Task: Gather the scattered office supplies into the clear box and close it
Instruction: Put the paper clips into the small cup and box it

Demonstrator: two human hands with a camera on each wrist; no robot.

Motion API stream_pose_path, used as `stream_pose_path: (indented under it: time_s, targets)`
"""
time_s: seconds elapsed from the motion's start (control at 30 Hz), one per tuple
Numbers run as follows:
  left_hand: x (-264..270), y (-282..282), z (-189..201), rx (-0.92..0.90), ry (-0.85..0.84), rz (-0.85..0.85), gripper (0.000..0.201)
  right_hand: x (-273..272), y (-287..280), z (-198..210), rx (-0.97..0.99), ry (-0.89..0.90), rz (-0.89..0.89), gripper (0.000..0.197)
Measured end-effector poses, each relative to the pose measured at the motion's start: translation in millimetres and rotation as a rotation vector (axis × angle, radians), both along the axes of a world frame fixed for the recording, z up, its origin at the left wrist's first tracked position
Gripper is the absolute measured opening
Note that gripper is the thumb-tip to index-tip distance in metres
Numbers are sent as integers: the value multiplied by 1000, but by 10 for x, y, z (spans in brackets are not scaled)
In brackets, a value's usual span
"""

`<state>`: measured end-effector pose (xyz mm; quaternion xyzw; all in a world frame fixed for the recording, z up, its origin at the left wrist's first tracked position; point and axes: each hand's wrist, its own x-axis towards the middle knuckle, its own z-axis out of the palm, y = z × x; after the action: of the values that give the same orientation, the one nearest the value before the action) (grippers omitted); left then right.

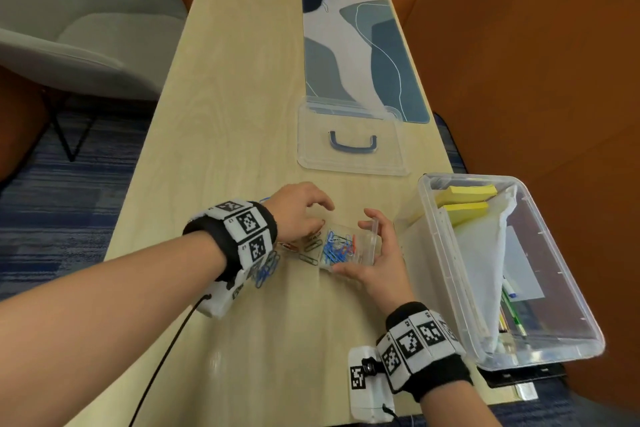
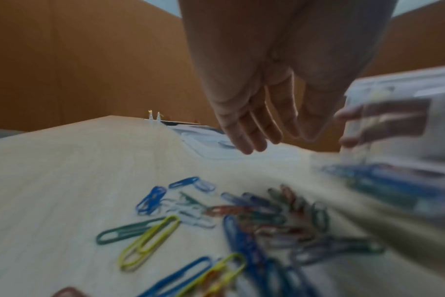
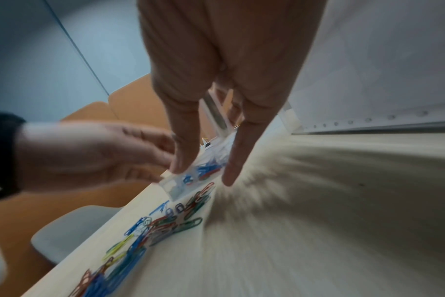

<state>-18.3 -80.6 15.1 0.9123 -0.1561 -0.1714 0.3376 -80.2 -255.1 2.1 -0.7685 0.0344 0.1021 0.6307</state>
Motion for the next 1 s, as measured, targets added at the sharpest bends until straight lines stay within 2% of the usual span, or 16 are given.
stream_pose_path:
  time_s: [0.17,0.23,0.33,0.43,0.5,0.57,0.6,0.63,0.8,1.0]
  targets:
    - [-69,-21,-299,210,49,-309,48,-24,-60,-19,-18,-4,-52,90]
    - [-125,51,-329,211,41,-347,42,-6,-81,-9,-29,-9,-56,89]
    - [-144,280,-277,189,49,-297,34,11,-103,5,-51,-14,-76,90]
    - [-47,502,-202,71,-8,-115,64,9,-100,27,-74,-6,-76,92]
    - [43,624,-182,106,81,-34,102,3,-96,35,-95,-1,-63,94]
    - [73,716,-200,230,170,-75,140,0,-98,31,-110,8,-56,95]
    - [55,744,-222,287,179,-118,150,0,-96,31,-115,10,-52,96]
    - [10,750,-248,328,174,-167,151,-2,-98,30,-119,13,-48,96]
    - [-239,643,-342,382,78,-341,132,-3,-74,12,-106,12,-54,95]
    - [-262,576,-393,190,140,-262,63,17,-89,26,-144,-1,-7,94]
